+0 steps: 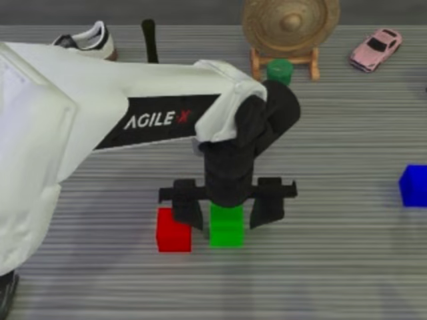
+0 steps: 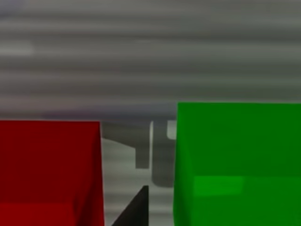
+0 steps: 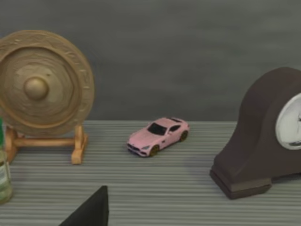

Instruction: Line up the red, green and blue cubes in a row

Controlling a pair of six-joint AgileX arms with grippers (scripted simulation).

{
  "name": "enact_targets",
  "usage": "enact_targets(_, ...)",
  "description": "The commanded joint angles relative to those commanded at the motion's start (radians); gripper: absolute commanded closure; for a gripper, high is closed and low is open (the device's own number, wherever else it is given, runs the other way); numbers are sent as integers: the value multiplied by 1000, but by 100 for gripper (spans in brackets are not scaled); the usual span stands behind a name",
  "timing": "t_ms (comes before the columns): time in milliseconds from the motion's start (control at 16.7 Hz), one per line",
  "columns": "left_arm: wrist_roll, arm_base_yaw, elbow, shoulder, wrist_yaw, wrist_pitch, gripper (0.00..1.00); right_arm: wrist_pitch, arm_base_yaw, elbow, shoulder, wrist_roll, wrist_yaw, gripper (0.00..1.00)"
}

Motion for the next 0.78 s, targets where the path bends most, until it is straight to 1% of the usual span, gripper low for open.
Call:
enact_targets(60, 0, 0, 0, 0, 0, 0, 0, 0, 0, 0, 0, 0, 0, 0)
enact_targets(600, 0, 0, 4, -1, 0, -4, 0, 0, 0, 0, 0, 0, 0, 0)
enact_targets(780, -3, 5, 59, -18, 1, -74, 0, 0, 0, 0, 0, 0, 0, 0)
